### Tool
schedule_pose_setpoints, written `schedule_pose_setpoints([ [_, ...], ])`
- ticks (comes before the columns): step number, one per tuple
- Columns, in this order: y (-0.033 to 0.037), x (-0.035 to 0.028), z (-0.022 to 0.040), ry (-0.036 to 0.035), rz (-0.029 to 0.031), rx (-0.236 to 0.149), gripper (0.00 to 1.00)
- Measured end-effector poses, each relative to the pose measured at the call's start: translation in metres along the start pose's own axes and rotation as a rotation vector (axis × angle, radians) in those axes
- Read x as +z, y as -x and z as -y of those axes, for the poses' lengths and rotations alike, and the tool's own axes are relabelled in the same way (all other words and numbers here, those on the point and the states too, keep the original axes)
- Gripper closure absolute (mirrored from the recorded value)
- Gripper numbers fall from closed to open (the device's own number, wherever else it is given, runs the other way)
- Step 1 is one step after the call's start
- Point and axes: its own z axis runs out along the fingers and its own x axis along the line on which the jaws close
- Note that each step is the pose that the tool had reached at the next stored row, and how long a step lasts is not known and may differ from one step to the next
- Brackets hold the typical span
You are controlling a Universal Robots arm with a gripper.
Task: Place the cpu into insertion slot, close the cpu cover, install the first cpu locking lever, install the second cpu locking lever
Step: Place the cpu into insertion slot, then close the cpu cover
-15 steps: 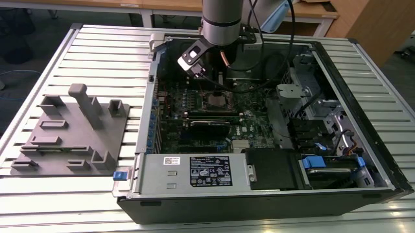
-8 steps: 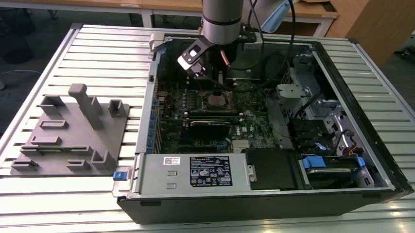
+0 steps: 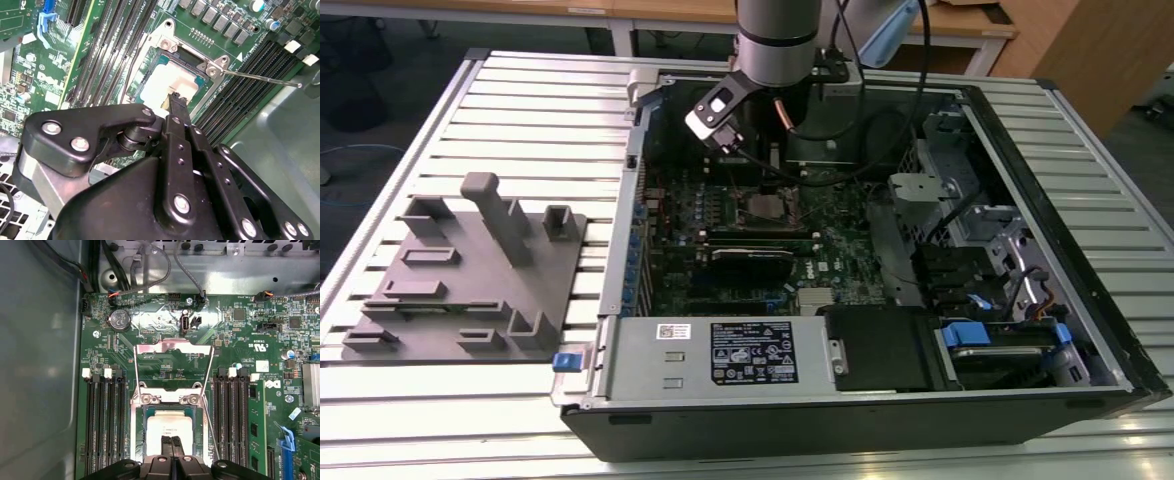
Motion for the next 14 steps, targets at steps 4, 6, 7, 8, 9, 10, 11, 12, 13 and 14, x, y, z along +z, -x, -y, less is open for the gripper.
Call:
schedule_pose_setpoints([
  [4, 0.0, -0.0026, -0.0002, -0.0002, 0.0003, 0.0, 0.9],
  [6, 0.0, -0.0031, -0.0002, -0.0002, 0.0003, 0.0, 0.9],
  [7, 0.0, -0.0031, -0.0002, -0.0002, 0.0003, 0.0, 0.9],
  [8, 0.0, -0.0036, -0.0002, -0.0002, 0.0003, 0.0, 0.9],
  [9, 0.0, -0.0039, -0.0003, -0.0002, 0.0003, 0.0, 0.9],
  [10, 0.0, -0.004, -0.0003, -0.0003, 0.0004, 0.0, 0.9],
  [11, 0.0, -0.0041, -0.0003, -0.0002, 0.0003, 0.0, 0.9],
  [12, 0.0, -0.0041, -0.0003, -0.0002, 0.0003, 0.0, 0.9],
  [13, 0.0001, -0.0044, -0.0003, -0.0003, 0.0005, 0.0, 0.9],
  [14, 0.0001, -0.005, -0.0003, -0.0005, 0.0008, 0.0, 0.9],
])
